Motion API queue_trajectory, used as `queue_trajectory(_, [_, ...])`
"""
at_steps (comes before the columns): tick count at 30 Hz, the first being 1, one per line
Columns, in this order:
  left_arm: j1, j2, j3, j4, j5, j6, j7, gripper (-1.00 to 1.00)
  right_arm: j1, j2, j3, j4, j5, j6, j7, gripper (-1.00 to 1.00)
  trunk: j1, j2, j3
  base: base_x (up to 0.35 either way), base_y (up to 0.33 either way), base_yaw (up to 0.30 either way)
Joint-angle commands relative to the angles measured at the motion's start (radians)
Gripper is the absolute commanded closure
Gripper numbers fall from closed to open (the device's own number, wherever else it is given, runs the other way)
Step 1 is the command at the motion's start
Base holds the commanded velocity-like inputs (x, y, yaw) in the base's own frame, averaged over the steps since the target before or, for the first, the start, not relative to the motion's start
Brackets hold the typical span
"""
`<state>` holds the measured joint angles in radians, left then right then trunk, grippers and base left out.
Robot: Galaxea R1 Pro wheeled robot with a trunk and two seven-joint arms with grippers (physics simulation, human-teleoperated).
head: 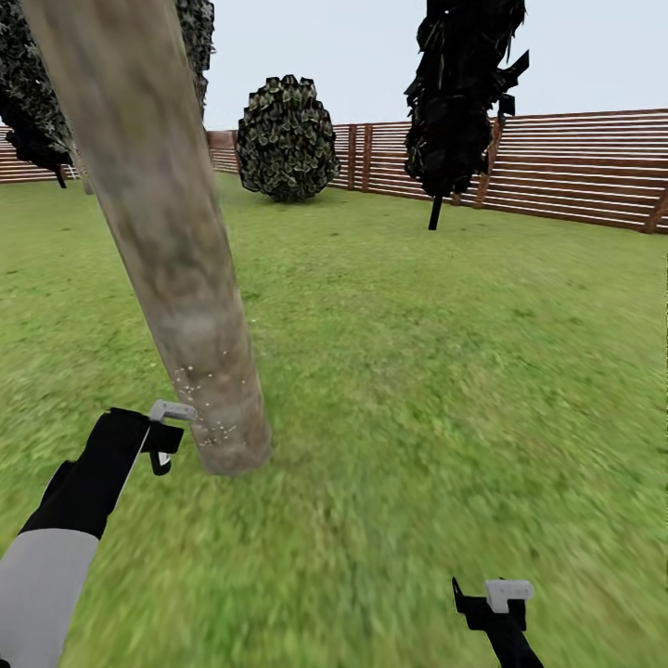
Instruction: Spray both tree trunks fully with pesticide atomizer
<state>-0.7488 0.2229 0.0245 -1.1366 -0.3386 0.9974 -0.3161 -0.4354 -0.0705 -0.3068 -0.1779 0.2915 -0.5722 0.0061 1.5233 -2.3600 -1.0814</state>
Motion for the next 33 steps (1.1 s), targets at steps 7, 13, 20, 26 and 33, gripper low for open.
queue_trajectory(7, [0.0,-0.007,0.0,0.001,0.001,0.0,0.0,1.0,0.0,0.0,0.0,0.0,0.0,0.0,0.0,-1.0,0.0,0.0,0.0,0.0,-0.276,0.039])
queue_trajectory(13, [0.001,-0.043,0.001,0.003,0.001,-0.001,0.0,1.0,0.001,0.0,0.0,0.0,0.0,0.0,0.0,-1.0,0.0,0.0,0.0,0.0,-0.276,0.238])
queue_trajectory(20, [0.007,-0.049,0.057,0.133,0.013,-0.089,0.002,1.0,0.0,0.0,0.0,0.0,0.0,0.0,0.0,-1.0,0.0,0.0,0.0,0.0,-0.276,0.277])
queue_trajectory(26, [0.009,-0.047,0.106,0.153,0.019,-0.128,0.012,1.0,0.0,0.0,0.0,0.0,0.0,0.0,0.0,-1.0,0.0,0.0,0.0,0.0,-0.276,0.175])
queue_trajectory(33, [0.044,-0.053,0.108,0.144,0.02,-0.131,0.025,1.0,0.0,0.001,0.001,0.0,0.0,0.0,0.0,-1.0,0.0,0.0,0.0,0.0,-0.276,0.006])
